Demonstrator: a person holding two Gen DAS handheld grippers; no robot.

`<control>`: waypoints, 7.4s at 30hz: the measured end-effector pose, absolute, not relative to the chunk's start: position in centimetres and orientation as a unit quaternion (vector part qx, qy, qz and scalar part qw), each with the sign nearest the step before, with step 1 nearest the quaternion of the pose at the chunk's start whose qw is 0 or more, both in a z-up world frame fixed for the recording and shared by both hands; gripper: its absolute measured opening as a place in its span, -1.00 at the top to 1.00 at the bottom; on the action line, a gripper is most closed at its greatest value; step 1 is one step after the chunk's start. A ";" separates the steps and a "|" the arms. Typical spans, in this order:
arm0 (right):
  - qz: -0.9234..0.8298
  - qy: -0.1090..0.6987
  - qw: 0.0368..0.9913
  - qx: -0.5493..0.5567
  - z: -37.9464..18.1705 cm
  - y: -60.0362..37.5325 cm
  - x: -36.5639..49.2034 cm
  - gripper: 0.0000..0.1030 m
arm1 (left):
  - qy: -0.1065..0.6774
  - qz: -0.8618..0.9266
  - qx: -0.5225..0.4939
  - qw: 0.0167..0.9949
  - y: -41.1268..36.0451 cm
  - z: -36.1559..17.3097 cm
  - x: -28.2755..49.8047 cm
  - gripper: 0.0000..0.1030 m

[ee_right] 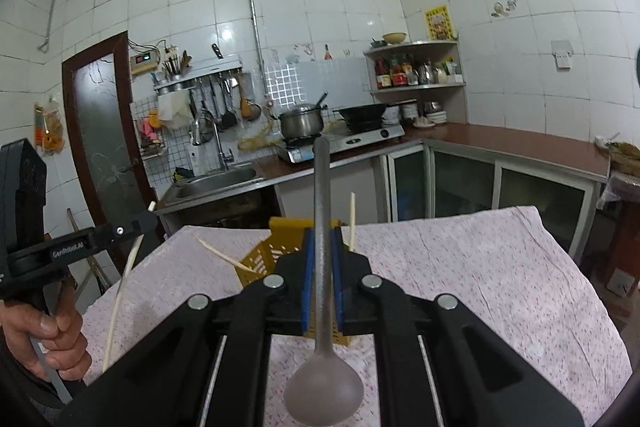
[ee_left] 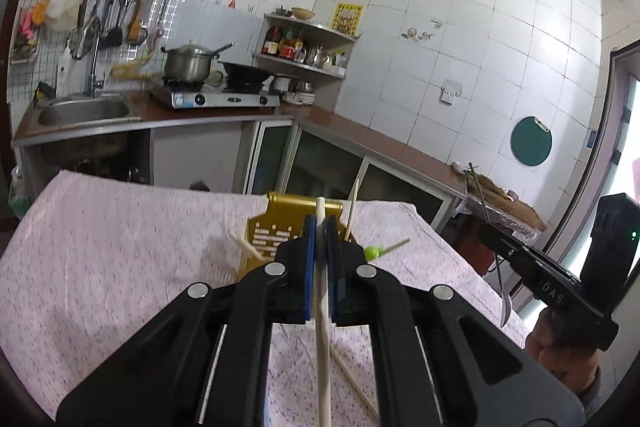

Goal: Organize utensils
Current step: 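Open the right tool to drop the grey spoon while the left tool drops its chopstick into the basket, then move both open tools down to the light blue spoon and loose chopsticks, then close the left tool on the light blue spoon handle while the right tool grasps two chopsticks, then lift the blue spoon and chopsticks and carry both above the yellow basket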

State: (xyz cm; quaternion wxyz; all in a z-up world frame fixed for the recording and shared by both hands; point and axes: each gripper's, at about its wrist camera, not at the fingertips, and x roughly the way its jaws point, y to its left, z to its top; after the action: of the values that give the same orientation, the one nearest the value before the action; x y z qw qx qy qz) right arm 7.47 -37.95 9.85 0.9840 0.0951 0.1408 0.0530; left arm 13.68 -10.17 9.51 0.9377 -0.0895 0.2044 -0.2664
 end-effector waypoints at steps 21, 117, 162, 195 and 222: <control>0.069 0.123 0.984 0.108 10.7 -37.2 10.9 0.83 | 0.202 -0.267 -0.078 0.939 -11.8 11.7 17.0 0.92; 0.009 0.450 0.887 0.106 -10.5 -35.9 11.6 -0.93 | 0.452 -0.185 -0.013 0.872 -10.1 -10.5 13.4 0.14; -0.012 0.478 0.877 0.050 -9.7 -37.0 12.7 0.87 | 0.485 -0.210 -0.037 0.848 -12.5 -10.9 13.1 0.83; 0.027 0.415 0.903 0.111 -7.2 -38.5 11.6 0.89 | 0.415 -0.235 -0.020 0.879 -13.0 -6.7 12.6 0.90; 0.038 0.245 0.959 0.140 1.8 -40.9 8.8 0.88 | 0.318 -0.241 -0.031 0.916 -11.9 0.9 12.6 0.90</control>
State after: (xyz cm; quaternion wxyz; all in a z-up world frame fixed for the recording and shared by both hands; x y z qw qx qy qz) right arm 8.81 -40.86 1.82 0.9586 0.1402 0.2451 0.0378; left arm 12.60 -11.94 0.92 0.9163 -0.0312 0.3182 -0.2413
